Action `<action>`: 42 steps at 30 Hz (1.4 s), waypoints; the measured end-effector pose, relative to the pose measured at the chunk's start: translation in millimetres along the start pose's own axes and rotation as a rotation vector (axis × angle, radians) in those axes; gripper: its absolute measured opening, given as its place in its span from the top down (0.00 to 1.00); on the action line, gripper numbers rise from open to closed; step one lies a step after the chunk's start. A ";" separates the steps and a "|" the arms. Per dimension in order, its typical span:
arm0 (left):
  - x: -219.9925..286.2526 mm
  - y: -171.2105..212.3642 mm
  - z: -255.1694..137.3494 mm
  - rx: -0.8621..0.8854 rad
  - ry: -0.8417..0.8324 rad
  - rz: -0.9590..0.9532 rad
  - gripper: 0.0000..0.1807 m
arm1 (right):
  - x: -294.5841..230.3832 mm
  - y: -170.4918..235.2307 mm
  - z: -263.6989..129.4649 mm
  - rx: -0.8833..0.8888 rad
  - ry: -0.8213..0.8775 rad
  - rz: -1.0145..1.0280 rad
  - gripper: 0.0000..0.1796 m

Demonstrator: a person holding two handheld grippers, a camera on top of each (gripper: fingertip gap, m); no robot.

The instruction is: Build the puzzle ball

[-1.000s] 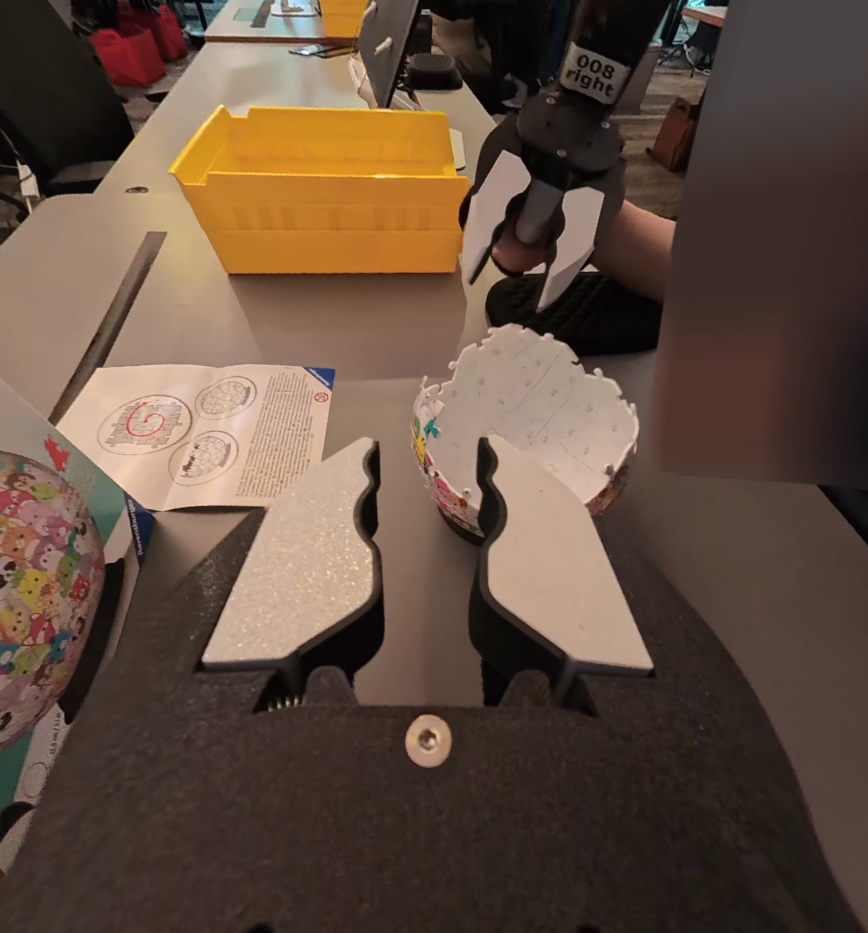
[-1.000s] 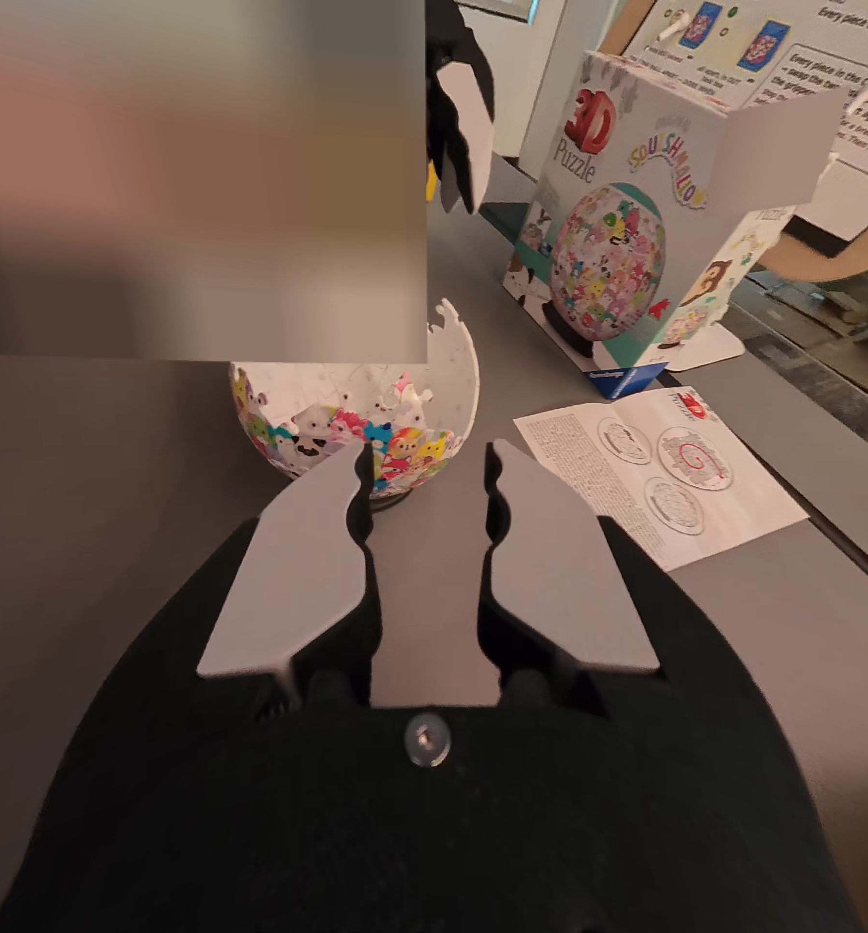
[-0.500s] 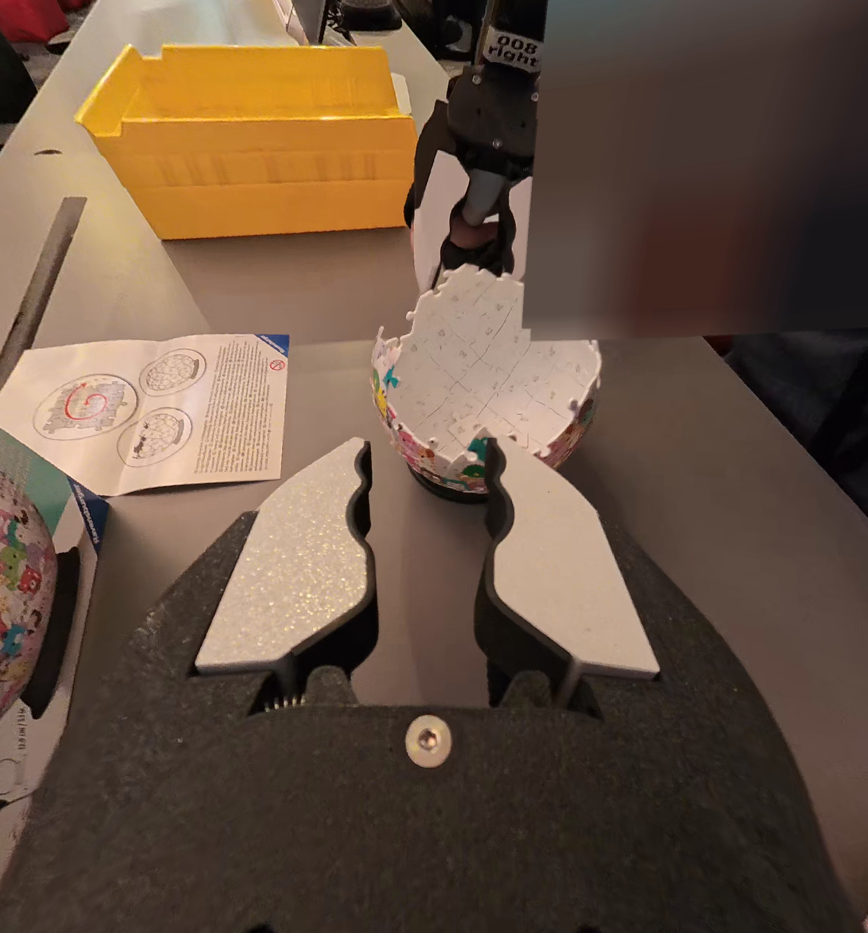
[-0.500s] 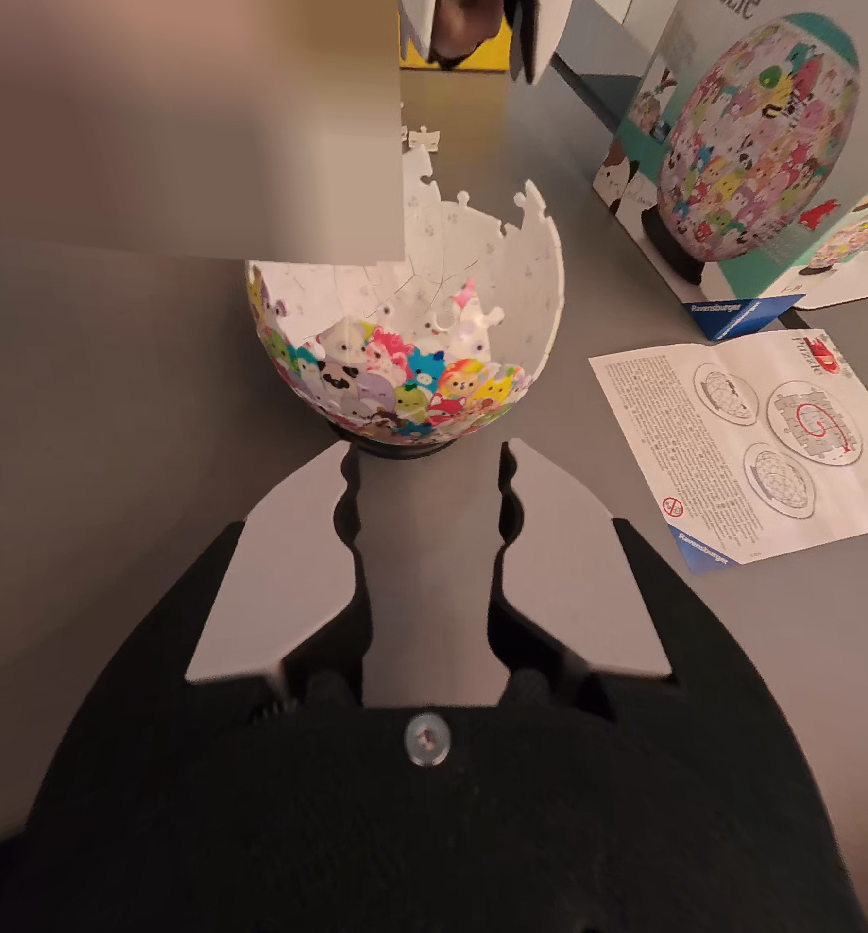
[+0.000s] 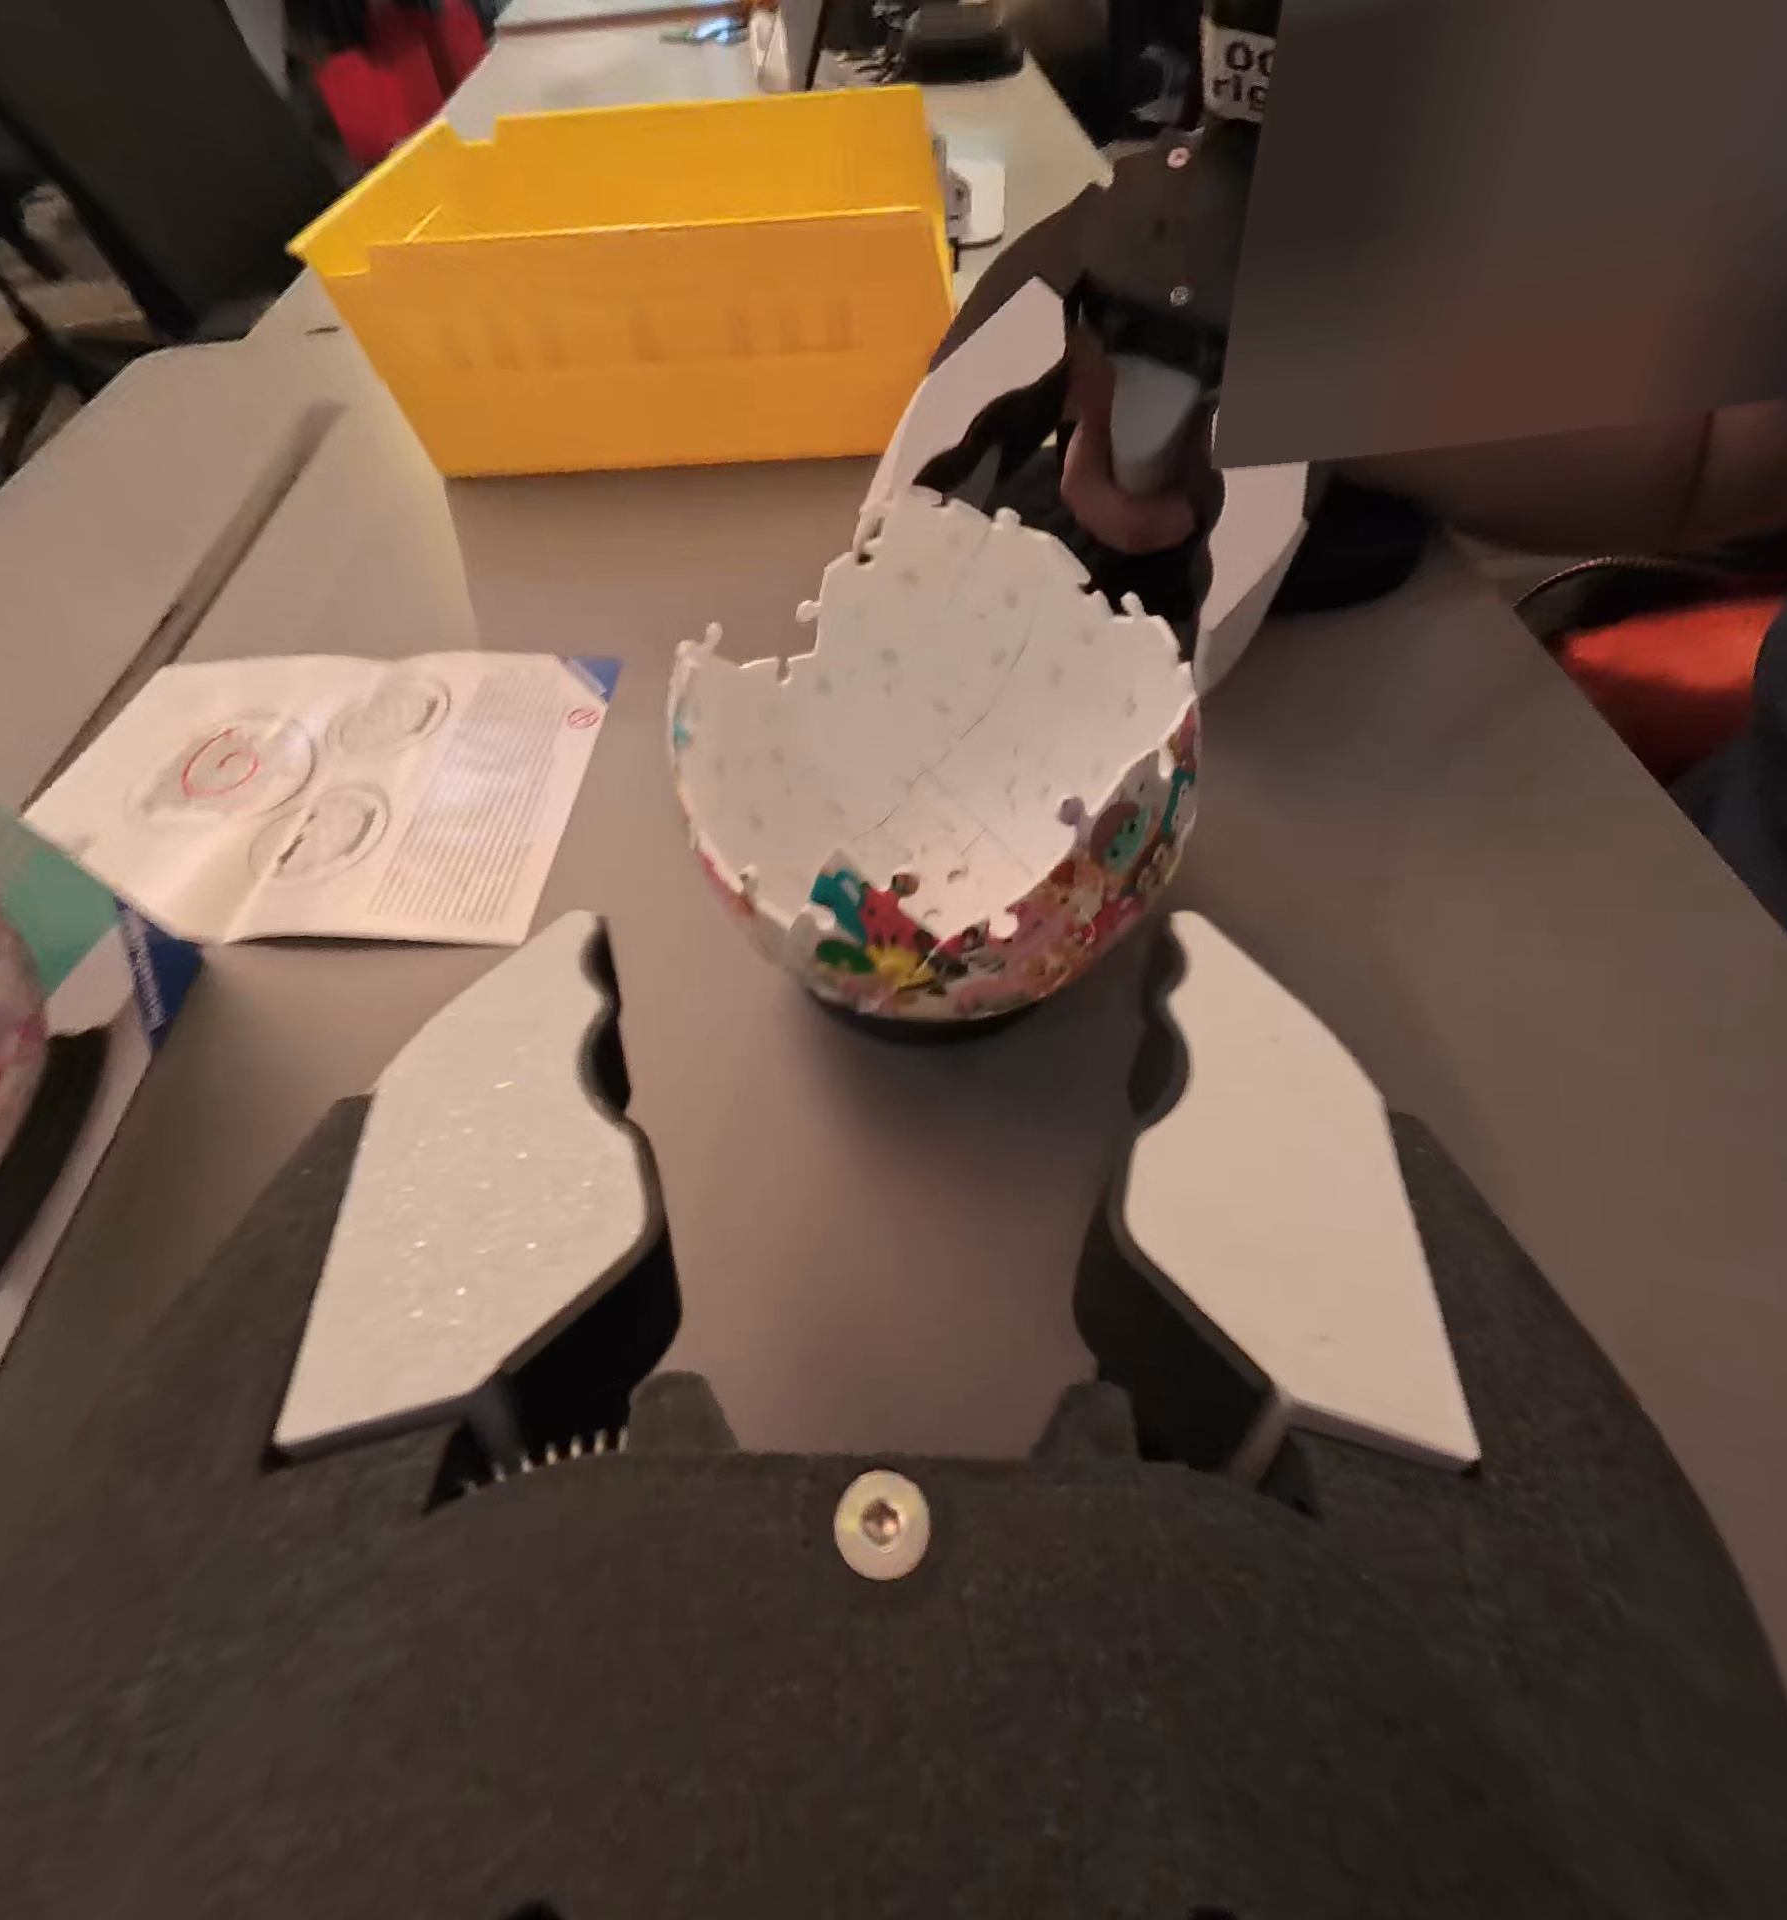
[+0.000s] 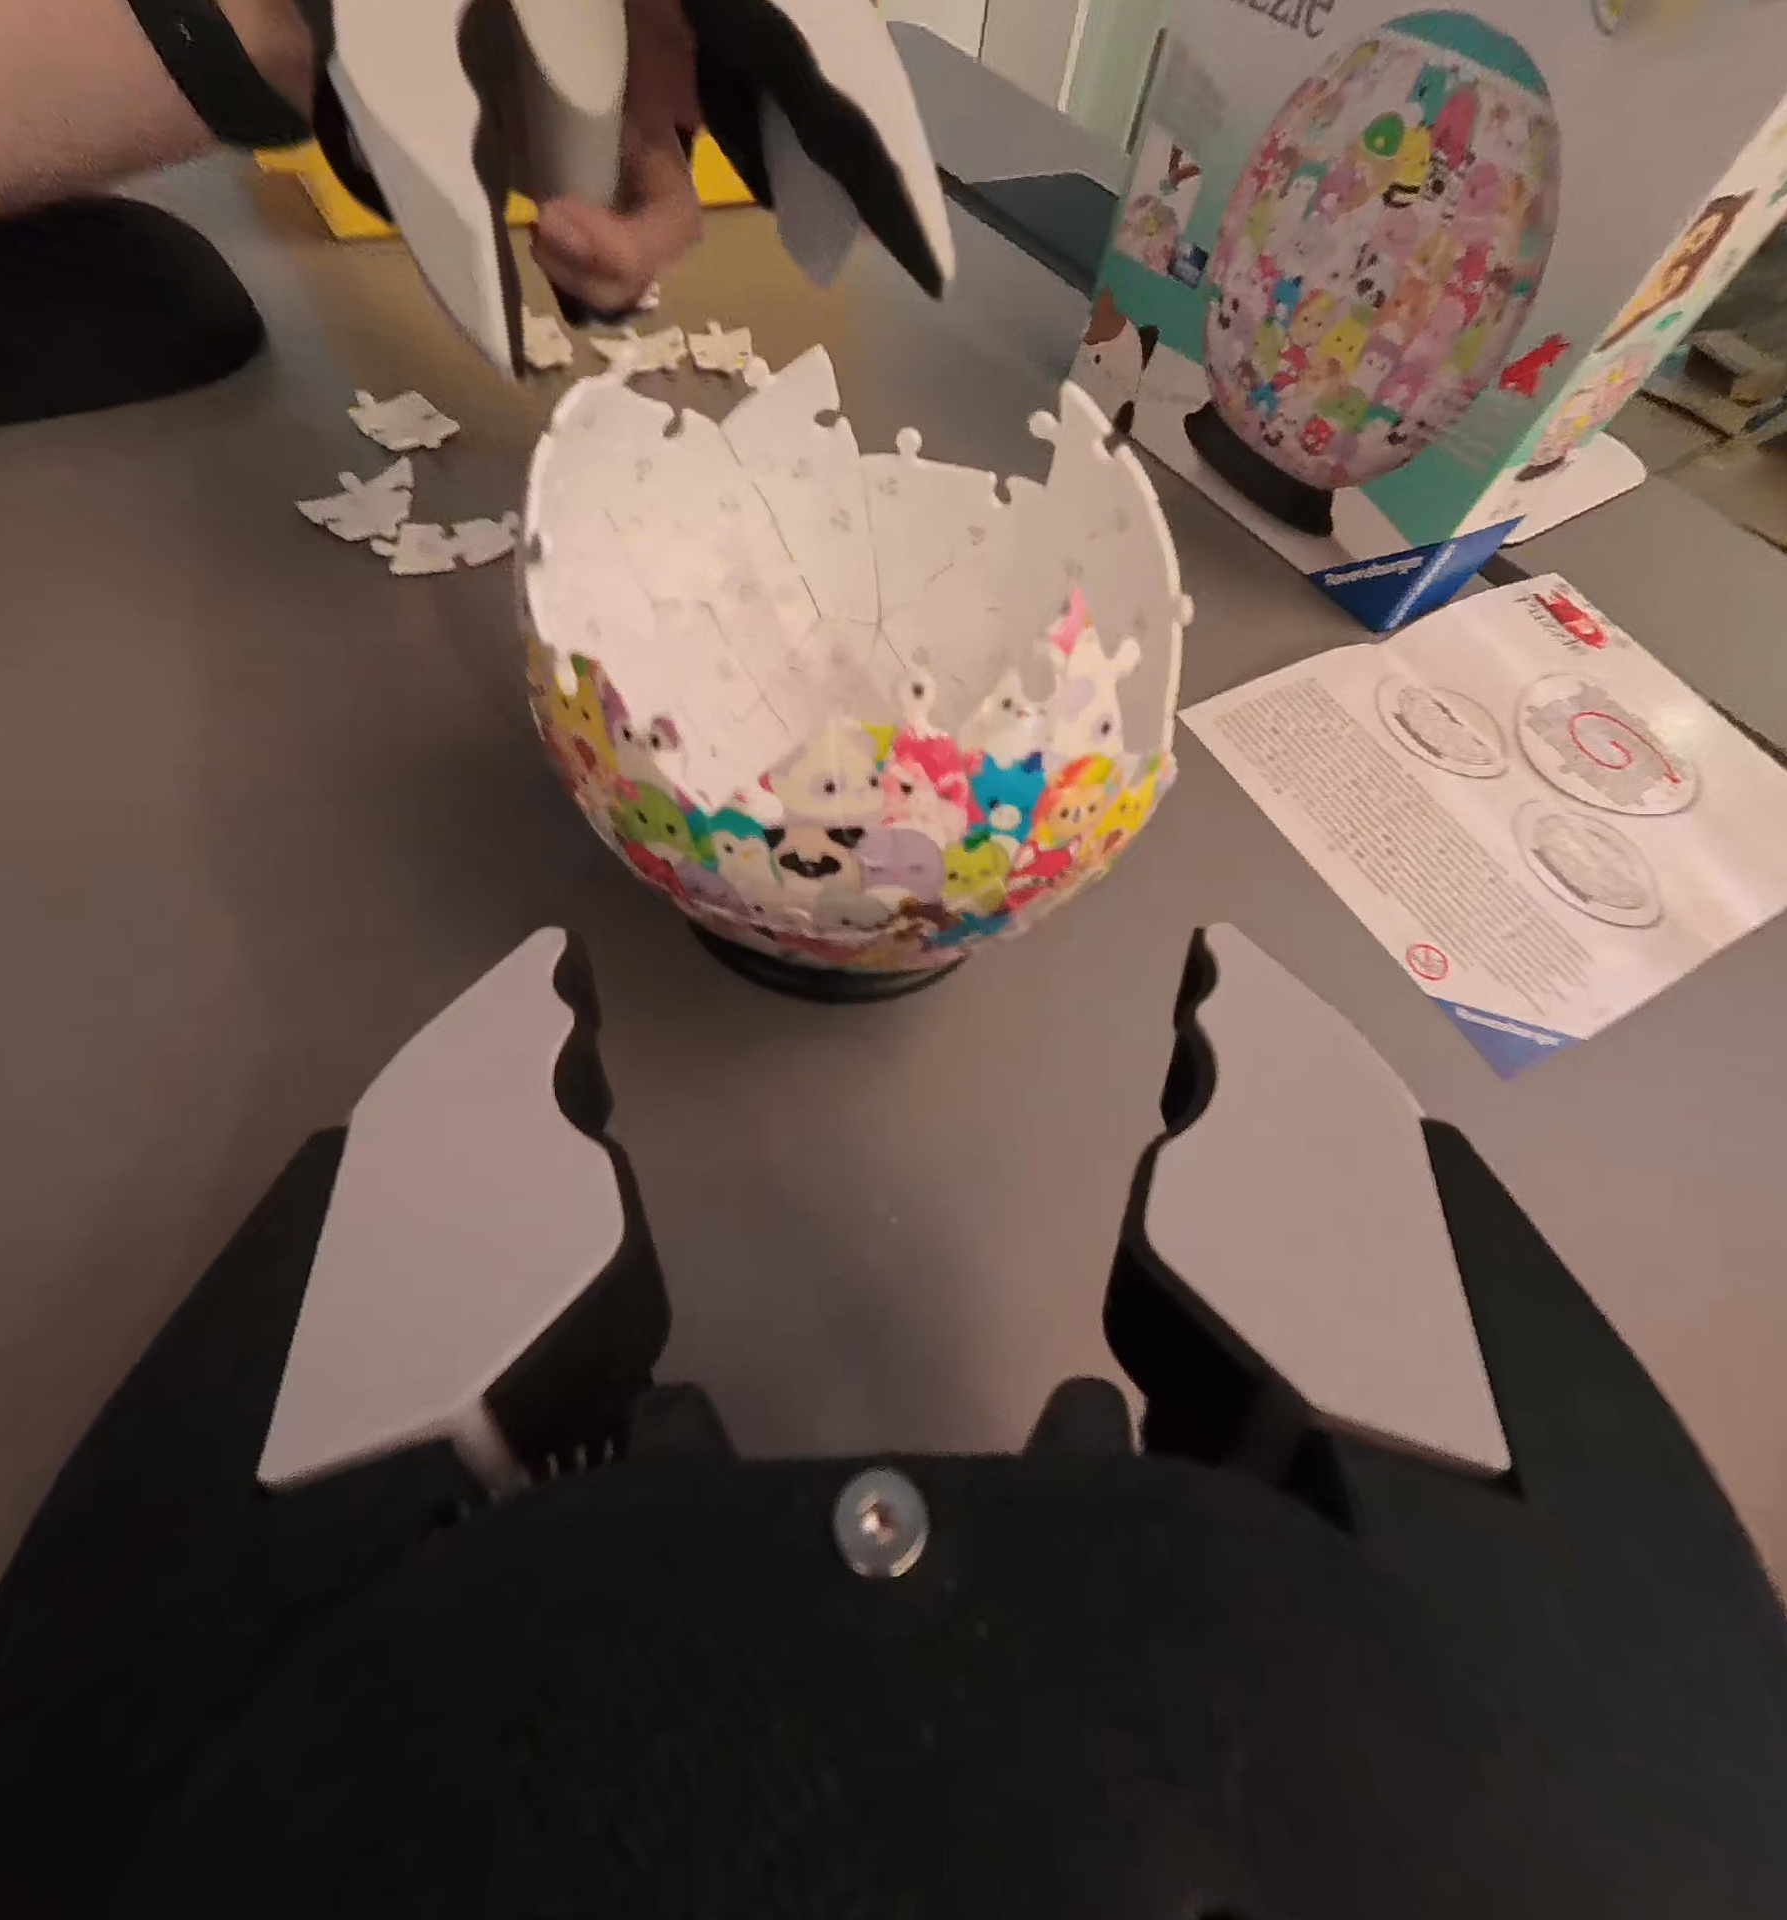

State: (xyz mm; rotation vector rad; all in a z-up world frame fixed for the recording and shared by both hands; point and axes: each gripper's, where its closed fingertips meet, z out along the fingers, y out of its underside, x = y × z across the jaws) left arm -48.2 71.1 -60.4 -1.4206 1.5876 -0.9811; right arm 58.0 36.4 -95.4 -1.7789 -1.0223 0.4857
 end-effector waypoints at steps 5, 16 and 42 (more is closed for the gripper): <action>5.5 11.4 24.8 -0.015 0.089 0.011 0.41 | -5.8 -1.5 16.6 -0.030 -0.049 0.027 0.40; 6.9 29.2 47.3 -0.013 0.148 0.054 0.40 | -2.1 1.8 32.7 -0.050 -0.047 0.036 0.40; 13.5 29.6 35.0 -0.087 0.077 0.116 0.48 | -6.7 3.1 13.8 -0.097 0.074 0.092 0.41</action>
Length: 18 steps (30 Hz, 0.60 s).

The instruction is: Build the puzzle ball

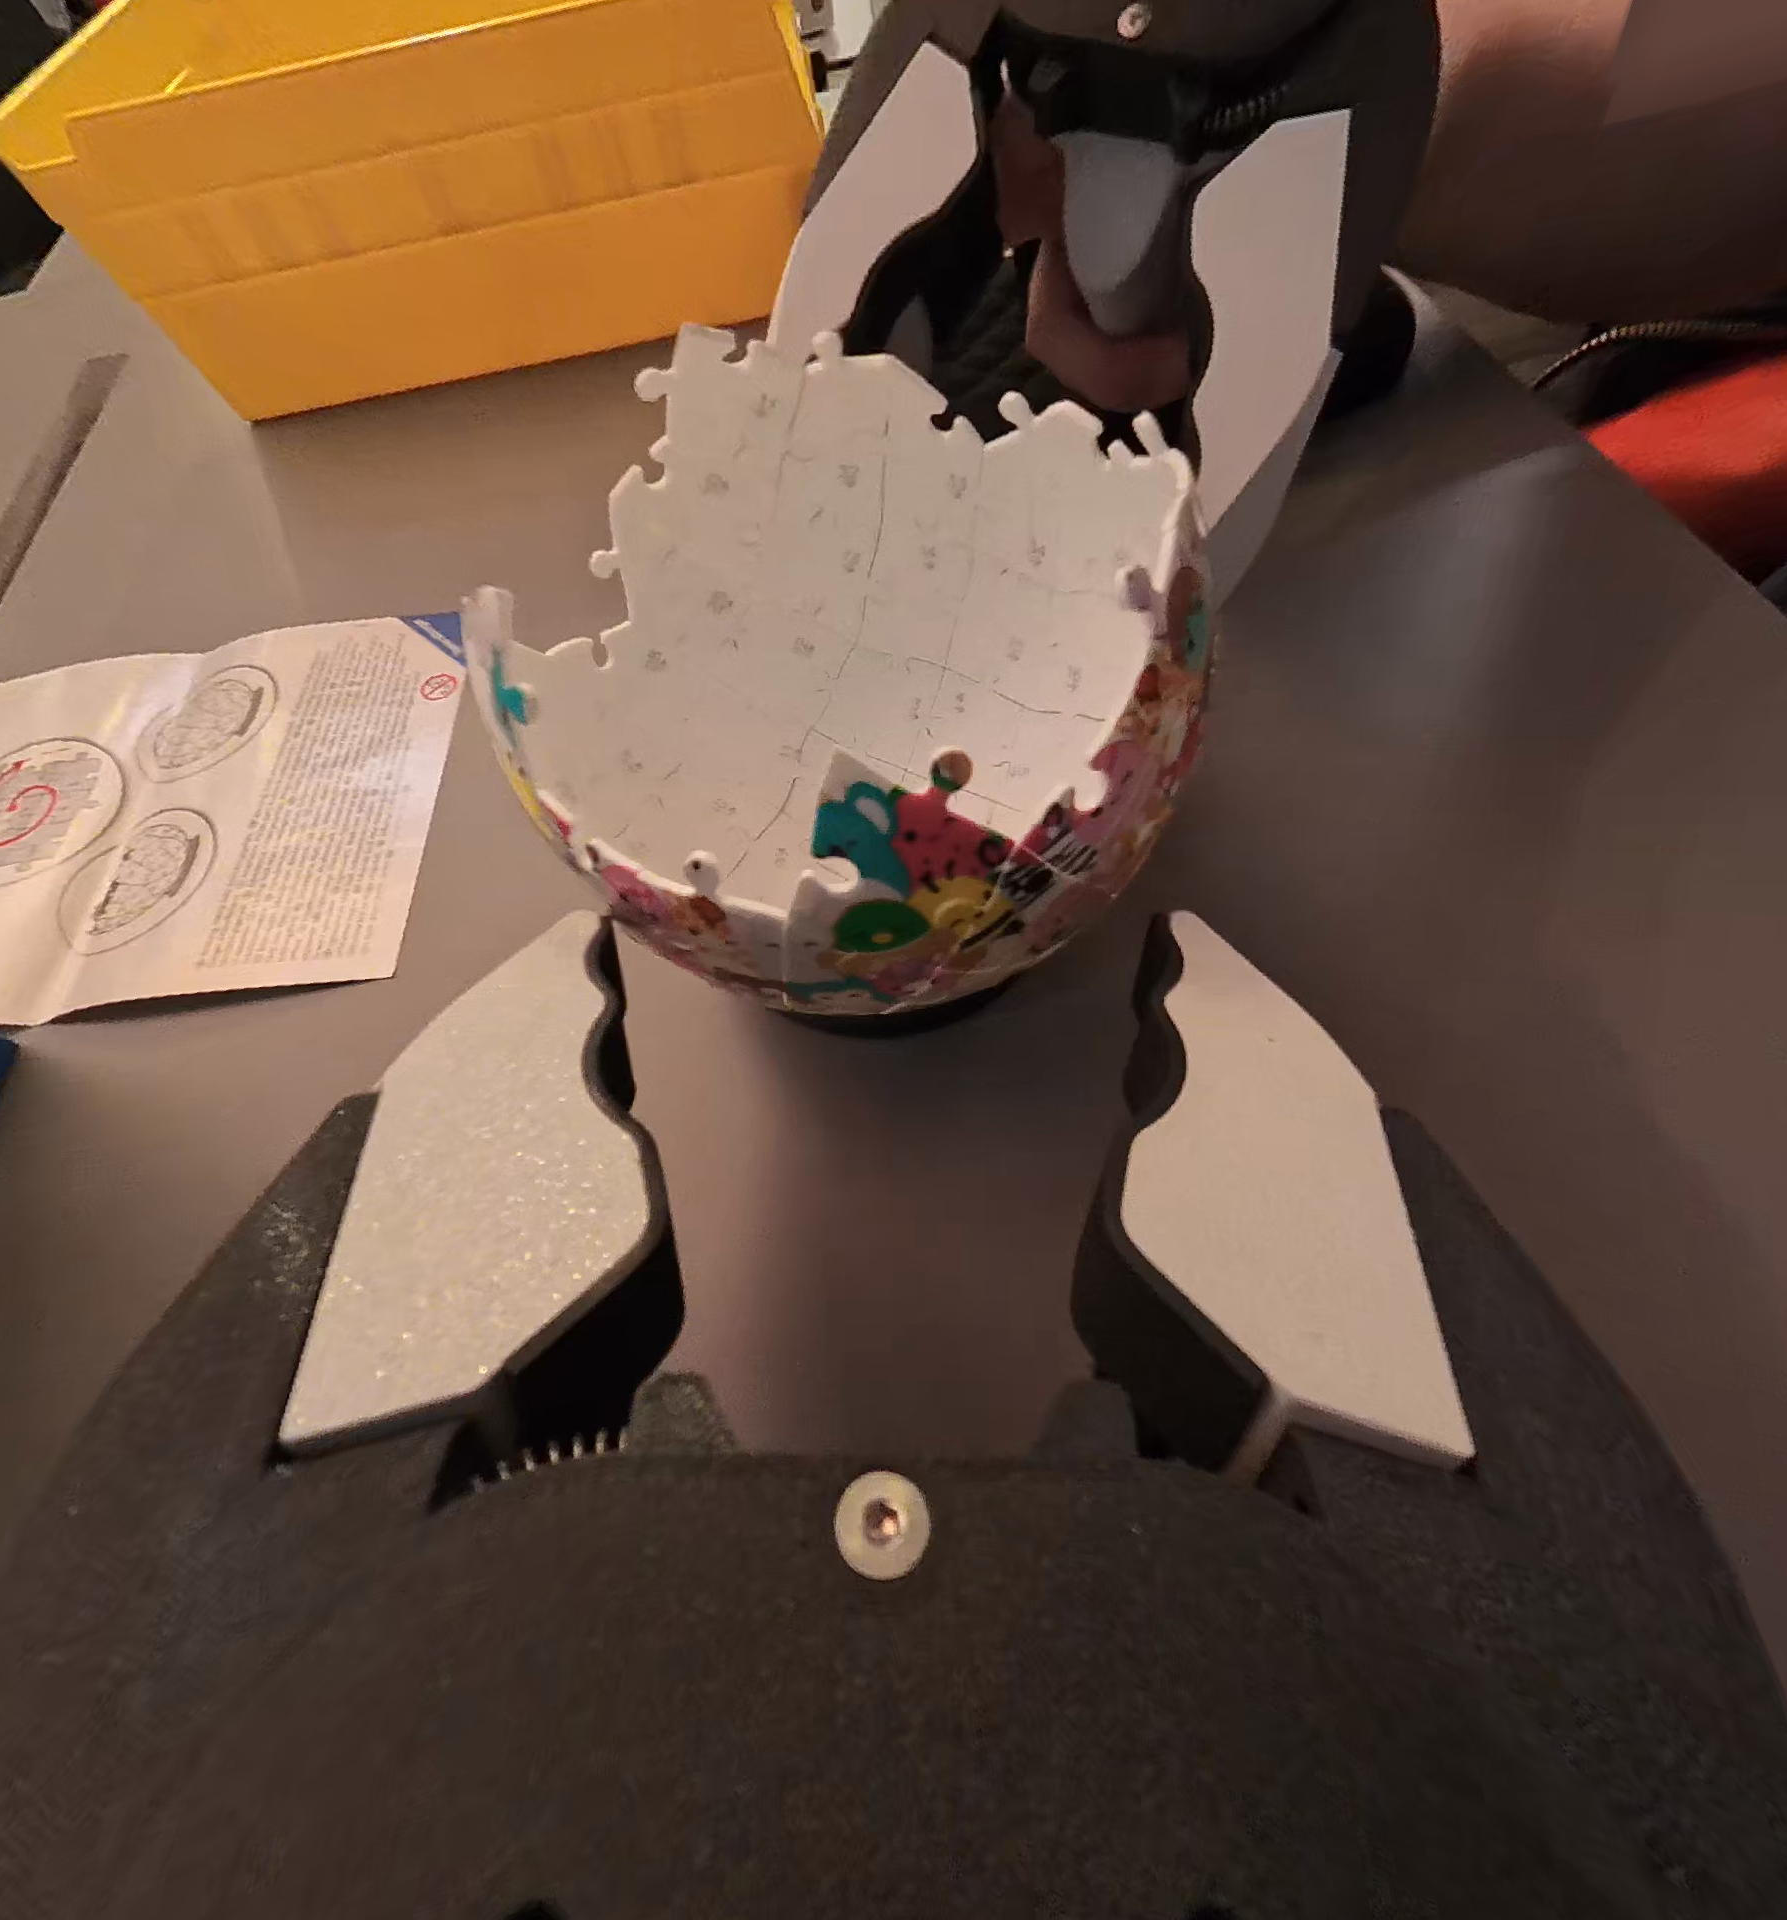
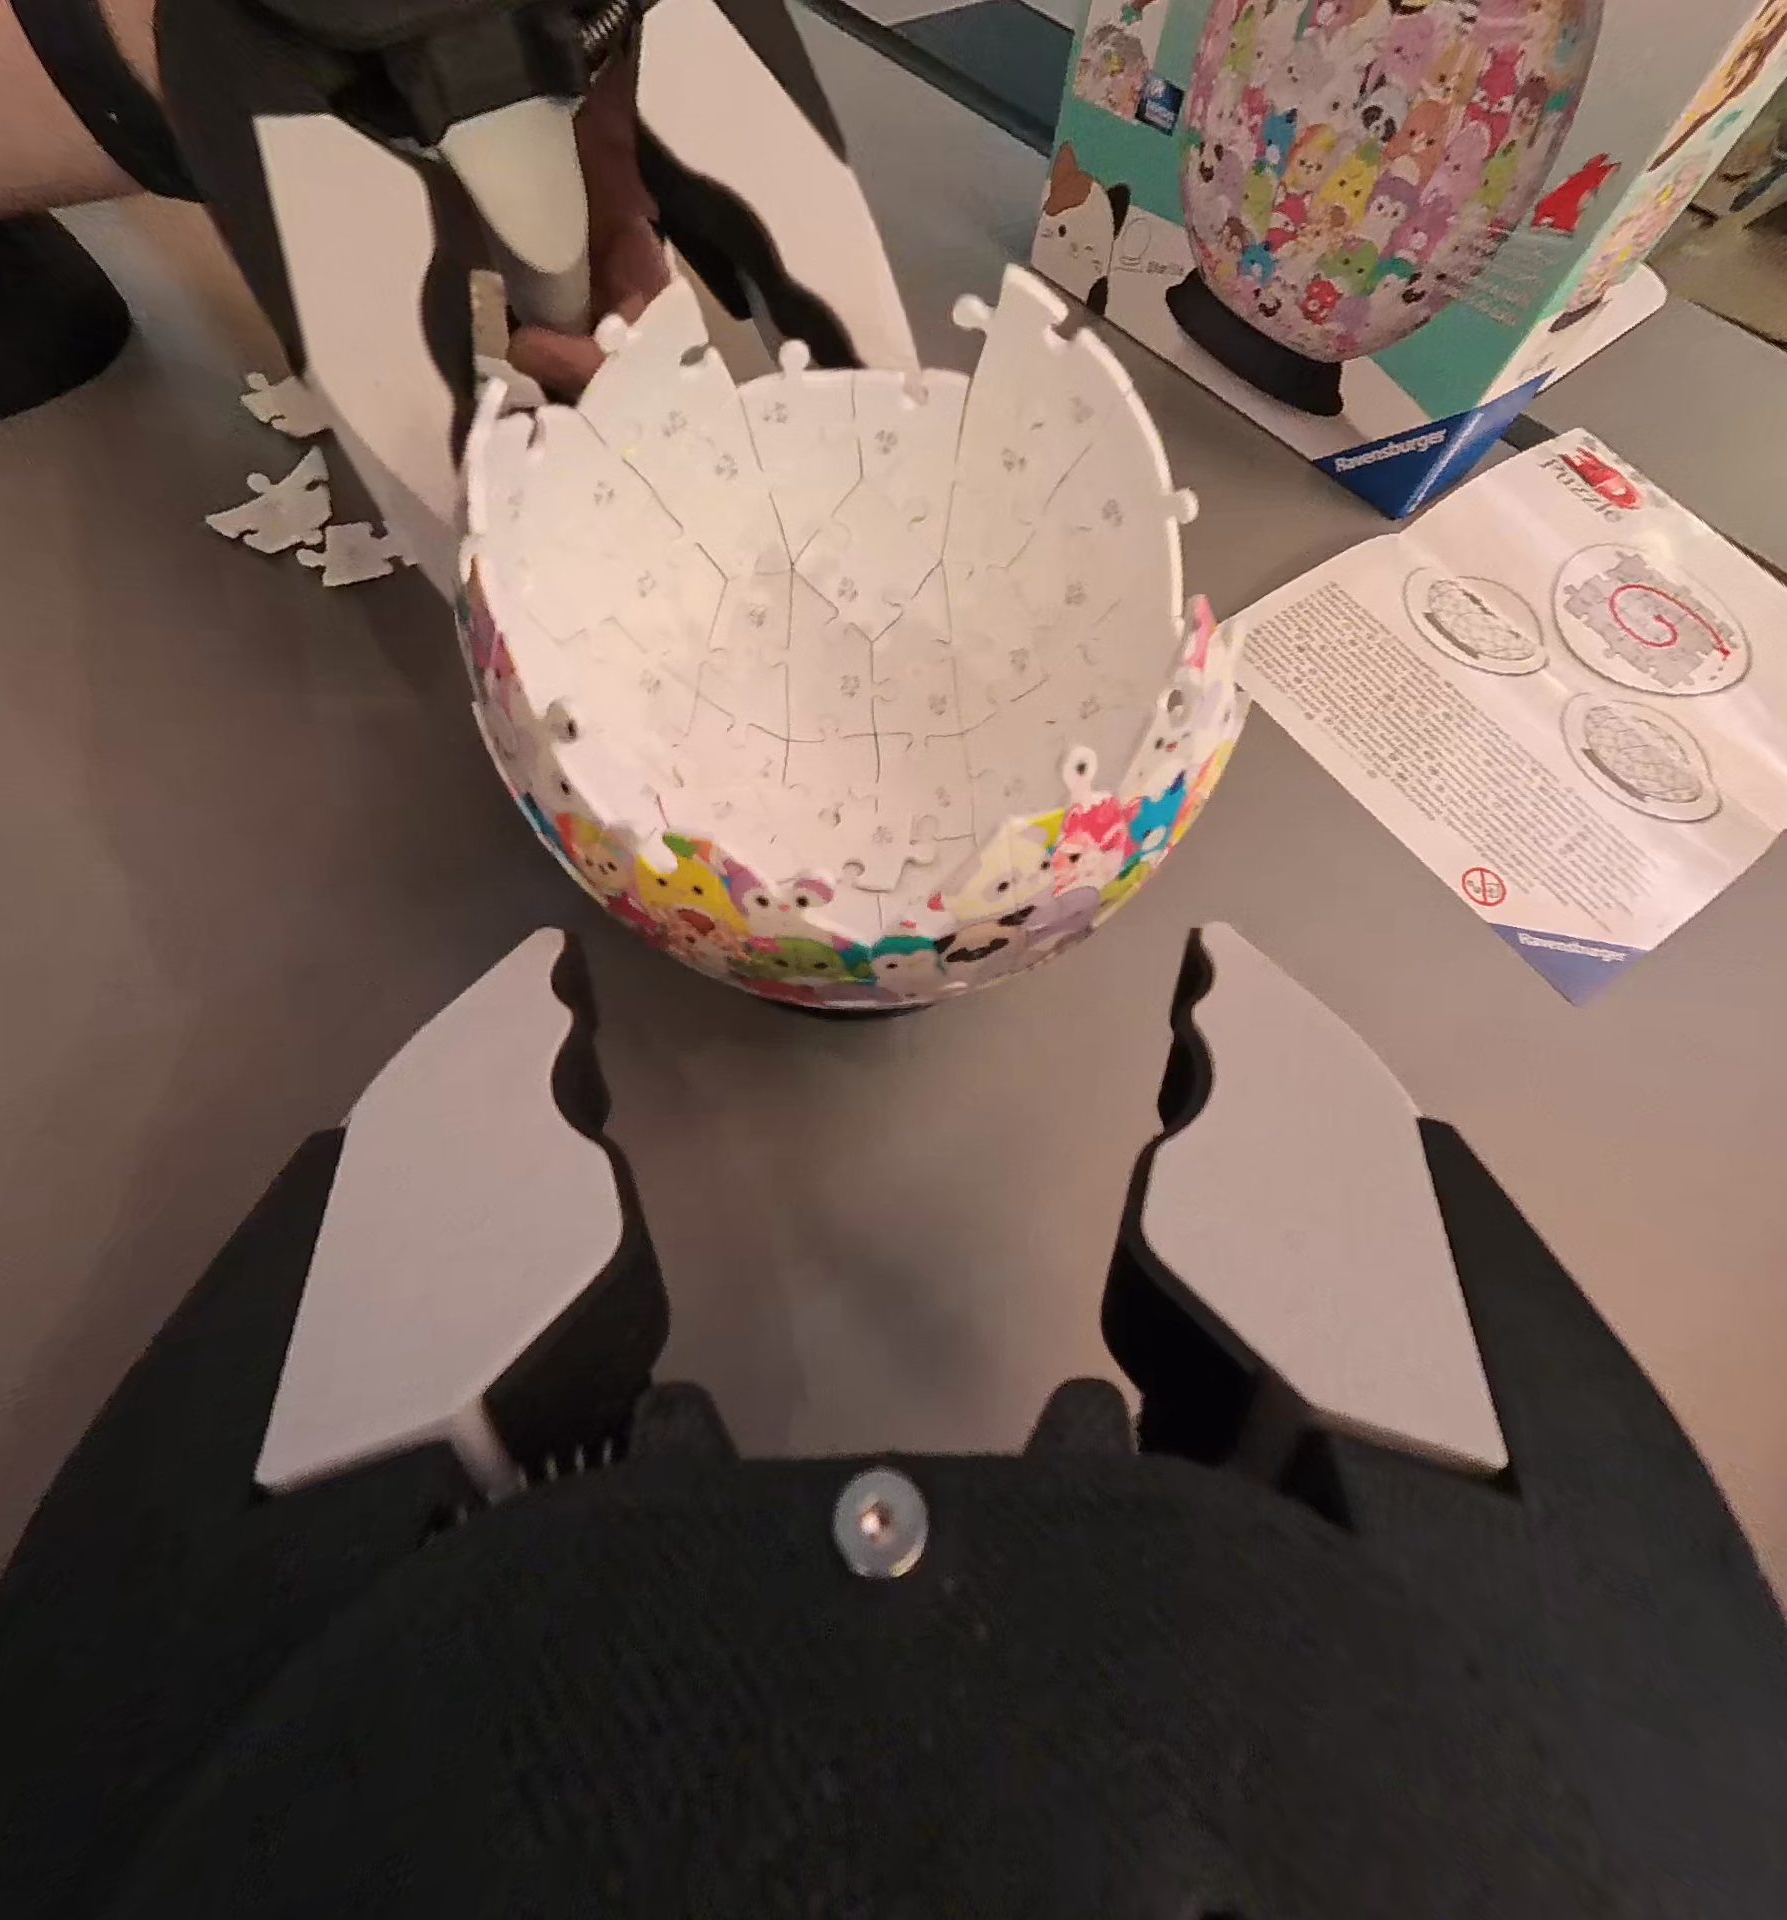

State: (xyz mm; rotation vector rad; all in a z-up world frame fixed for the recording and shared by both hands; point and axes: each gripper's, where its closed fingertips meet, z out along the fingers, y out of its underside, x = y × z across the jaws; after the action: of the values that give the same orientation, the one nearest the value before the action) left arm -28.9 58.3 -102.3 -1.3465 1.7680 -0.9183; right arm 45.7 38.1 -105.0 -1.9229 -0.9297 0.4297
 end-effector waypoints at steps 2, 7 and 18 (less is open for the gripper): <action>4.3 -0.3 -0.6 -0.012 -0.002 0.010 0.47 | 5.1 1.1 -1.5 0.001 0.016 -0.017 0.41; 16.0 -4.2 -8.8 -0.013 -0.014 0.004 0.49 | 17.7 7.1 -7.6 -0.046 0.035 -0.080 0.41; -5.8 -2.2 0.2 -0.004 -0.135 0.077 0.40 | 7.6 4.3 2.1 0.013 -0.050 -0.181 0.40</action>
State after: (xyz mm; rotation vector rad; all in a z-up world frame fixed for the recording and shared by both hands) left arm -26.6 63.5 -99.8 -1.3028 1.7068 -0.7644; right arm 51.2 43.9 -109.1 -1.8045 -1.1209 0.3775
